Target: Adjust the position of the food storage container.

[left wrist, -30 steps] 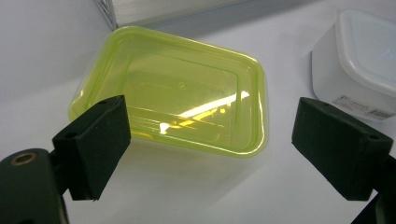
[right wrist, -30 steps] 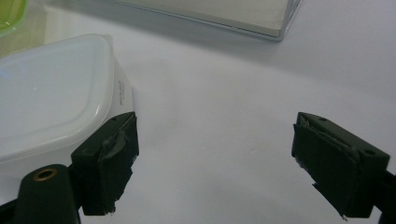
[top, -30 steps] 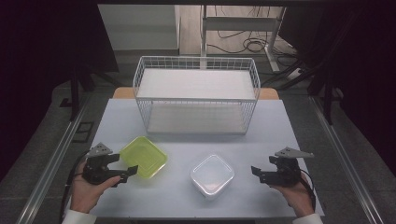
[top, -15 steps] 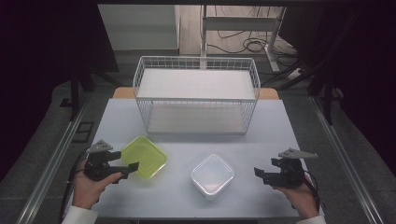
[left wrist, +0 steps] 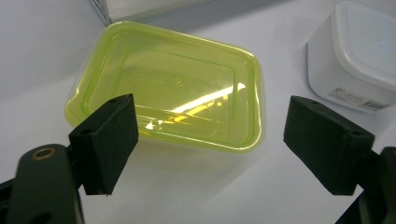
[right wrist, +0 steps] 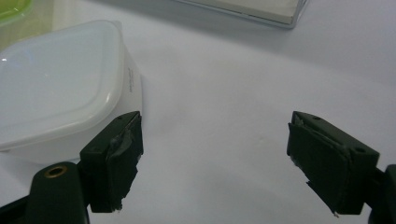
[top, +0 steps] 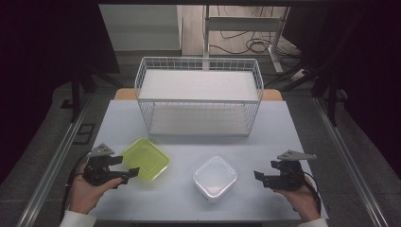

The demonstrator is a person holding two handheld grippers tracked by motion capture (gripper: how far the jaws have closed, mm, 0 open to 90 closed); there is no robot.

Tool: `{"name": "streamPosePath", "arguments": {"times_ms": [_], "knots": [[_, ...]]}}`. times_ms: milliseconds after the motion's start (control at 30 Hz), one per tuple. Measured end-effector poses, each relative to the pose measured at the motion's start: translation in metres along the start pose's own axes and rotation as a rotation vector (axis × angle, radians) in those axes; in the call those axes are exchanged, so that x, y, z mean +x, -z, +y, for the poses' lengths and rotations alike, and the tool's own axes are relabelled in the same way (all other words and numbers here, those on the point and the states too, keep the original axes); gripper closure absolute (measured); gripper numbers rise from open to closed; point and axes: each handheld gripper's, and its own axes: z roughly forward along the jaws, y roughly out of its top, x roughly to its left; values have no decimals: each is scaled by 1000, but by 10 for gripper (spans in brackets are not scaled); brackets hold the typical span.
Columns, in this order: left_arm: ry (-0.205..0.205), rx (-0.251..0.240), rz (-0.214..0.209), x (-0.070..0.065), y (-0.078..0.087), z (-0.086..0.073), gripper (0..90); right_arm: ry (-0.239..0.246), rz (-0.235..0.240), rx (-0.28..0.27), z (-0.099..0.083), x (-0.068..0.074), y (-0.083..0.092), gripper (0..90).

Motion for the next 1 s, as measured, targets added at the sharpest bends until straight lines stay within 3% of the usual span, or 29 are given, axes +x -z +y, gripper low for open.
{"name": "streamPosePath", "arguments": {"times_ms": [333, 533, 600, 767, 867, 1000], "knots": [[-27, 44, -3, -7, -2, -6, 201, 6, -10, 2, 1, -2, 1, 189], [-49, 122, -5, -7, -5, -12, 269, 12, -9, 17, 0, -3, -4, 190], [-38, 131, -11, -7, -6, -14, 299, 16, -11, 30, -1, -3, -6, 192], [0, 167, -49, -4, -8, -22, 476, 20, -19, 30, 0, -2, -5, 193], [-7, 184, -39, -3, -9, -25, 557, 21, -22, 31, 0, -2, -5, 193], [-11, 231, -59, -1, -15, -30, 668, 26, -38, 40, -2, -4, -6, 193]]}}
